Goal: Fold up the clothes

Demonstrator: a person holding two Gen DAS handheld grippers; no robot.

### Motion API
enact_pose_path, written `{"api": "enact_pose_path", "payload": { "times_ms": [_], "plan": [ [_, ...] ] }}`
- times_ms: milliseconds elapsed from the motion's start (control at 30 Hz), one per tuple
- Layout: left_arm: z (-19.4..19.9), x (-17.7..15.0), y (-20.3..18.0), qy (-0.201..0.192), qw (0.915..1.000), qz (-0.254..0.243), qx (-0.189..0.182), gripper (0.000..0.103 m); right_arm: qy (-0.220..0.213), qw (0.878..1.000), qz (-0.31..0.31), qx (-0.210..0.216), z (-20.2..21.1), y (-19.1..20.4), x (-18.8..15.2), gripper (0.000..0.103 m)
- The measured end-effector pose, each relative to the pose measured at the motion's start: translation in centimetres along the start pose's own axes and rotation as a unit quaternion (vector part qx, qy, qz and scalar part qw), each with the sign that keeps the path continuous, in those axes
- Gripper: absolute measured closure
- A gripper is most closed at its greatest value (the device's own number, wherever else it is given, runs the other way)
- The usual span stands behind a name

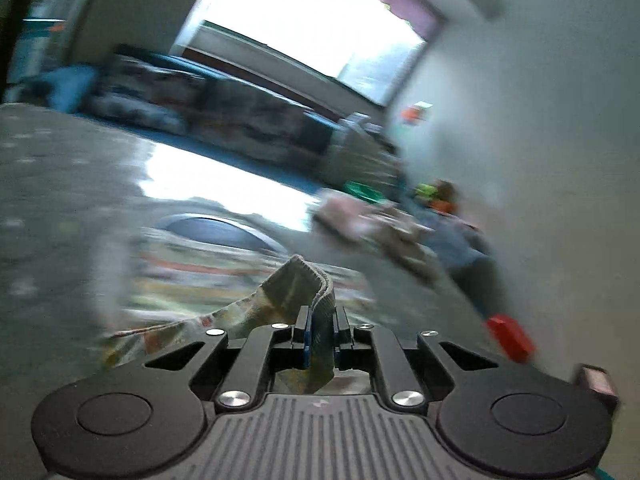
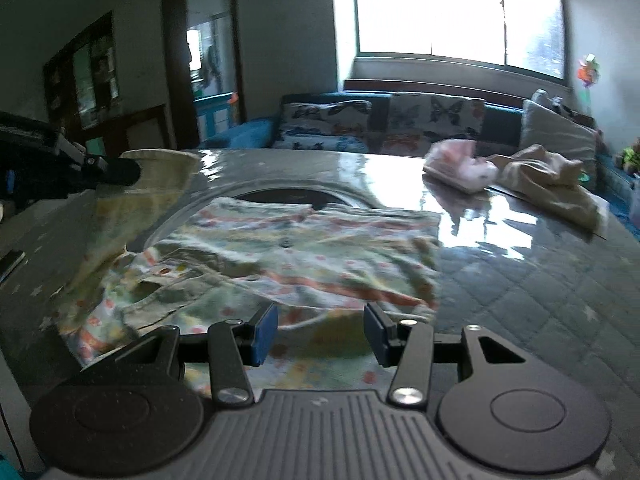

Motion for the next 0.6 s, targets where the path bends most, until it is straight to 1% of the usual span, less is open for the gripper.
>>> {"api": "enact_pose_path", "payload": {
  "times_ms": [100, 167, 233, 300, 367, 467, 533, 600],
  "plan": [
    [-2.1, -0.8, -2.1, 0.029, 0.9986, -0.019, -0.041, 0.092, -0.001, 1.000, -0.020, -0.011, 0.5, -1.3, -0.3, 0.055],
    [-3.1, -1.6, -3.2, 0.053, 0.9961, -0.038, -0.059, 0.091, 0.000, 0.999, -0.034, -0.015, 0.7, -2.0, -0.4, 0.055],
    [-3.8, -2.6, -3.9, 0.076, 0.9933, -0.052, -0.069, 0.089, 0.000, 0.999, -0.045, -0.022, 1.0, -2.7, -0.6, 0.055],
    [-4.2, -3.5, -4.4, 0.090, 0.9915, -0.066, -0.067, 0.080, 0.000, 0.998, -0.054, -0.026, 1.1, -3.1, -0.6, 0.055],
    [-4.2, -4.2, -4.4, 0.098, 0.9901, -0.073, -0.068, 0.079, 0.002, 0.998, -0.066, -0.023, 1.0, -3.5, -0.7, 0.055],
    [-3.2, -4.7, -3.3, 0.096, 0.9898, -0.081, -0.067, 0.064, 0.008, 0.997, -0.073, -0.013, 0.7, -3.4, -0.6, 0.055],
    [-2.3, -4.9, -2.1, 0.092, 0.9907, -0.084, -0.056, 0.064, 0.014, 0.998, -0.066, -0.004, 0.3, -2.9, -0.6, 0.055],
    [-1.7, -4.8, -0.3, 0.088, 0.9927, -0.077, -0.027, 0.066, 0.020, 0.998, -0.060, 0.005, -0.3, -2.4, -0.6, 0.055]
  ]
}}
Point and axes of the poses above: each gripper's, at about its wrist camera, not at the fingertips, and z roughly against the way its jaws point, y to its left, x to its top, the point moved 1 cm from there along -z, roughly the way its jaws point, and after that the axes turned 4 degrees about y, right-handed, at the moved point
